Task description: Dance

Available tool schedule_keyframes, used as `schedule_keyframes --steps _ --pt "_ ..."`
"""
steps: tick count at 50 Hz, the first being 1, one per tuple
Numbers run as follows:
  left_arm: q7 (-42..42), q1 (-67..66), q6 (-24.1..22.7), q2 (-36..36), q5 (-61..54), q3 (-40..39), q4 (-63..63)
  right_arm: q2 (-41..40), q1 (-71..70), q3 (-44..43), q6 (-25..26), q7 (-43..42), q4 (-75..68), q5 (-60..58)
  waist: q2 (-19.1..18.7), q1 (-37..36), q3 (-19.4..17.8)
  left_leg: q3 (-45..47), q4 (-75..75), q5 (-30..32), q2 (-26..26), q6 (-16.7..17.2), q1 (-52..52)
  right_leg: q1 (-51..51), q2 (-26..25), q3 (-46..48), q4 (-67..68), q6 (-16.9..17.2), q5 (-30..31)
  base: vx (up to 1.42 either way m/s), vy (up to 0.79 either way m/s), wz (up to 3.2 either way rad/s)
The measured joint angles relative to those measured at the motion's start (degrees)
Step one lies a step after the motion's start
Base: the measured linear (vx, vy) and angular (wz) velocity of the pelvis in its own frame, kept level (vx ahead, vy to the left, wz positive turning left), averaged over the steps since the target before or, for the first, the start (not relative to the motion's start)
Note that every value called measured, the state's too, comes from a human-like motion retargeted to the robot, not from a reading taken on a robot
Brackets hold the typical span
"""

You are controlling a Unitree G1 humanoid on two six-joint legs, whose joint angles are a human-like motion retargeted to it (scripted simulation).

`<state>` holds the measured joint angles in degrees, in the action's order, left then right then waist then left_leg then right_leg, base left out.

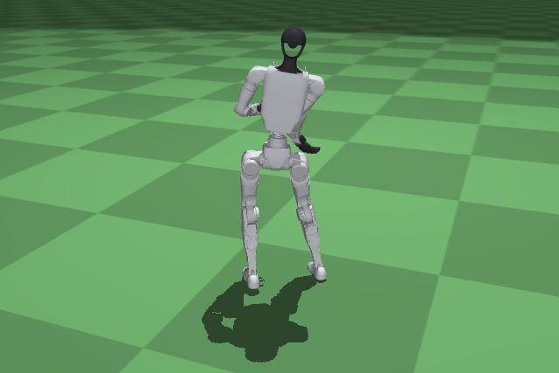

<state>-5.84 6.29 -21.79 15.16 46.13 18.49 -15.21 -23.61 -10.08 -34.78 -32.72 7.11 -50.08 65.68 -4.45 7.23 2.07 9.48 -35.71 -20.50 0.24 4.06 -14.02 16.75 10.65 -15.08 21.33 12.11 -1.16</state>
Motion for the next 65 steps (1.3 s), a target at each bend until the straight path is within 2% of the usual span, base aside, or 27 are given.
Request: schedule_keyframes --steps 3,5,7,10,12,14,16,18,21,23,25,27,30,31,32,33,35,37,41,45,50,53,55,57,60,62,65 --pt "-2.27 -12.32 4.27 -1.81 -0.85 -6.88 -6.95 2.96 1.53 4.27 14.91 9.74 -22.39 -5.9 1.77 -4.3 0.01 2.93 7.35 3.72 -2.89 -0.53 2.14 2.36 1.61 -1.78 0.11 0.3 1.19 -0.03 0.18 -0.64" --pt "-5.1 -19.46 8.47 -3.91 -8.29 -12.15 -6.18 4.47 0.53 12.99 22.37 11.85 -29.42 -9.39 2.25 -7.91 -0.35 3.54 12.79 6.52 -4.13 -0.89 4.11 3.33 1.82 -1.77 0.01 0.24 1.93 -0.03 0.03 -0.15" --pt "-7.57 -26.13 13.39 -6.27 -20.56 -18.82 1.29 7.0 -1.44 25.56 27.61 16.19 -28.78 -15.99 2.96 -10.63 -1.53 2.82 17.71 8.94 -5.18 -1.07 6.69 3.3 1.42 -1.48 0.63 -0.01 2.09 0.01 -0.04 0.15" --pt "-3.81 -31.95 18.85 -10.6 -44.5 -24.41 15.41 11.15 -4.34 40.6 31.58 27.57 -16.86 -34.52 4.22 -14.45 -3.74 -0.39 22.52 11.44 -6.32 -1.24 10.5 1.24 1.31 0.28 2.08 -0.87 1.54 0.01 -0.11 0.84" --pt "2.87 -31.67 16.11 -14.61 -60.35 -25.8 25.79 11.23 -6.87 42.78 29.97 35.71 -8.58 -49.54 4.32 -16.33 -4.55 -2.43 24.59 12.67 -6.03 -1.02 12.03 0.05 1.49 2.17 3.84 -0.91 0.26 -0.1 -0.15 1.5" --pt "11.34 -28.48 8.18 -17.2 -69.44 -27.4 35.55 12.51 -9.69 45.5 28.14 41.55 1.41 -57.18 4.96 -17.81 -4.07 -4.25 26.09 13.66 -4.95 -0.5 12.24 -0.42 1.09 3.65 5.82 -0.97 -1.48 -0.11 -0.25 1.64" --pt "21.18 -23.44 -0.51 -18.24 -69.92 -30.2 43.35 15.0 -11.94 48.22 26.92 43.31 13.52 -59.02 6.05 -18.33 -3.7 -6.05 27.17 14.48 -3.4 0.46 11.89 -0.87 0.53 5.32 7.55 -0.89 -3.36 -0.08 -0.36 1.73" --pt "30.32 -17.6 -6.54 -19.43 -62.29 -33.55 47.56 17.24 -12.25 50.46 24.54 40.1 25.14 -59.4 7.53 -18.41 -3.77 -7.07 27.66 15.03 -1.39 1.56 11.51 -2.24 -0.16 7.07 8.18 -0.76 -5.18 -0.01 -0.43 1.72" --pt "45.3 -12.07 -9.34 -20.75 -49.4 -35.65 47.47 18.23 -9.01 51.97 17.66 30.18 36.21 -64.88 9.61 -17.07 -4.64 -8.97 26.6 15.13 2.29 3.45 10.01 -5.78 -1.95 9.02 7.11 -0.37 -7.07 0.01 -0.47 1.74" --pt "54.8 -12.6 -10.5 -22.02 -45.42 -33.88 43.48 17.93 -5.36 51.6 11.7 22.55 38.18 -69.71 10.87 -15.06 -5.26 -11.14 24.15 14.68 4.62 4.63 7.57 -8.14 -2.61 10.91 5.4 0.15 -7.56 -0.04 -0.45 1.86" --pt "58.27 -14.44 -13.47 -24.13 -45.19 -31.36 33.42 17.74 -0.52 49.67 4.42 14.62 35.21 -74.03 11.89 -12.12 -4.83 -12.3 19.51 13.97 7.07 5.33 2.85 -10.26 -1.88 15.67 2.5 0.82 -7.96 -0.13 -0.36 2.14" --pt "51.06 -13.89 -14.28 -27.66 -51.86 -30.34 14.33 17.75 4.52 45.35 -3.07 7.17 26.45 -78.2 11.35 -9.44 -3.37 -14.96 13.73 15.03 8.87 5.16 -3.8 -11.51 -2.6 19.41 -0.25 1.83 -8.32 -0.21 -0.21 2.24" --pt "34.01 -7.71 -8.75 -30.35 -70.31 -32.21 -17.52 18.56 8.57 36.47 -12.14 1.07 8.03 -84.06 10.34 -8.64 -2.2 -16.37 9.06 17.22 10.12 5.29 -9.53 -11.8 -4.62 21.5 -1.49 2.65 -8.76 -0.15 -0.08 1.3" --pt "29.79 -7.06 -7.28 -29.55 -78.41 -30.93 -20.03 18.56 7.91 35.24 -12.55 3.14 3.43 -80.85 10.69 -8.79 -2.52 -15.17 8.75 17.33 10.72 4.9 -9.75 -12.19 -4.6 22.07 -1.97 2.4 -8.82 -0.1 -0.05 0.36" --pt "26.52 -6.89 -7.29 -29.25 -85.25 -29.74 -21.1 18.37 7.1 33.99 -12.13 6.73 -0.33 -75.98 10.94 -8.85 -2.85 -14.72 8.82 17.37 11.16 4.91 -9.64 -12.53 -4.66 22.6 -2.35 2.1 -8.86 0.0 0.0 0.0" --pt "25.14 -7.69 -10.26 -29.97 -89.56 -28.73 -19.32 17.8 5.99 32.73 -10.09 13.4 -2.43 -67.75 10.97 -8.69 -3.19 -15.77 9.69 17.26 11.27 5.72 -8.84 -12.78 -4.88 23.07 -2.54 1.71 -8.84 0.0 0.0 0.0" --pt "24.87 -7.44 -19.66 -31.55 -87.27 -30.79 -14.75 17.09 4.5 29.36 -6.94 22.82 -2.47 -55.54 11.17 -9.21 -2.72 -15.84 11.31 16.8 11.71 6.88 -7.27 -12.7 -5.26 22.45 -3.11 1.0 -8.64 -0.1 0.03 -0.52" --pt "26.06 -6.27 -22.86 -28.71 -82.38 -32.51 -7.21 18.77 2.63 30.44 -8.82 23.24 3.44 -53.88 10.82 -9.48 -1.81 -13.59 14.3 17.02 12.8 7.43 -5.2 -12.67 -5.36 22.0 -4.02 0.05 -8.15 -0.18 0.14 -0.99" --pt "28.52 -5.0 -18.47 -22.85 -72.63 -33.35 14.8 22.46 -1.41 39.66 -4.67 18.86 22.87 -59.3 9.23 -8.01 -1.69 -10.65 20.1 17.59 14.18 7.66 -0.09 -12.29 -5.99 19.97 -4.47 -1.17 -7.13 -0.19 0.19 -0.95" --pt "30.52 -6.33 -12.62 -18.0 -66.25 -36.48 26.27 22.81 -3.7 45.46 1.77 17.85 32.64 -63.89 7.51 -7.0 -1.21 -8.73 22.88 17.57 14.27 6.31 2.55 -11.91 -6.26 17.58 -5.06 -1.56 -6.22 -0.08 0.12 -0.59" --pt "37.39 -14.97 -10.44 -16.24 -59.85 -36.93 26.5 26.27 0.91 46.21 4.45 20.48 34.49 -64.48 7.95 -5.39 -2.43 -9.28 21.14 16.12 13.68 5.35 2.11 -12.32 -5.59 17.63 -6.51 -2.05 -5.81 -0.02 0.0 -0.09" --pt "37.51 -20.67 -11.82 -19.35 -61.39 -33.55 15.84 27.58 7.84 41.88 3.9 20.9 26.78 -68.18 8.74 -4.02 -2.66 -11.22 14.49 14.03 12.95 5.68 -1.57 -13.37 -4.85 19.42 -7.56 -2.11 -6.44 0.04 -0.06 0.4" --pt "32.2 -22.86 -11.34 -22.26 -66.11 -30.78 5.57 26.79 12.43 36.75 3.11 20.14 18.22 -72.86 8.67 -3.97 -2.41 -12.89 8.61 12.67 11.81 7.14 -5.03 -13.28 -4.41 20.77 -7.6 -2.47 -6.81 0.06 -0.01 0.38" --pt "22.04 -24.08 -8.5 -23.41 -71.19 -27.4 -3.98 26.26 15.18 31.26 1.6 19.13 9.65 -76.8 8.82 -4.8 -2.48 -12.13 2.55 10.93 9.37 5.31 -7.41 -12.39 -3.39 20.65 -6.4 -2.41 -7.15 0.17 0.05 0.29" --pt "8.86 -24.5 -5.43 -23.49 -66.4 -24.13 -14.58 23.96 17.38 24.43 -1.57 17.51 -0.5 -77.89 8.56 -6.29 -2.46 -2.71 -1.68 7.51 8.13 -2.77 -7.45 -11.63 -1.18 20.35 -4.21 -2.52 -7.72 0.26 0.14 0.17" --pt "2.06 -23.43 -5.07 -21.15 -60.5 -22.02 -17.06 23.18 17.63 22.97 -5.53 18.11 -2.67 -74.61 6.92 -5.86 -2.4 -2.36 0.73 6.76 8.74 -2.09 -5.2 -11.43 -1.33 19.98 -2.32 -2.35 -7.87 0.39 0.13 -0.08" --pt "-10.77 -20.16 -5.9 -10.74 -59.8 -14.59 -12.73 24.67 16.88 28.0 -14.5 19.17 0.33 -68.77 5.79 -5.62 -2.28 -6.87 0.88 5.91 2.33 -1.99 -4.53 -9.24 -0.85 12.67 2.32 -1.96 -7.12 0.38 0.16 -1.03"
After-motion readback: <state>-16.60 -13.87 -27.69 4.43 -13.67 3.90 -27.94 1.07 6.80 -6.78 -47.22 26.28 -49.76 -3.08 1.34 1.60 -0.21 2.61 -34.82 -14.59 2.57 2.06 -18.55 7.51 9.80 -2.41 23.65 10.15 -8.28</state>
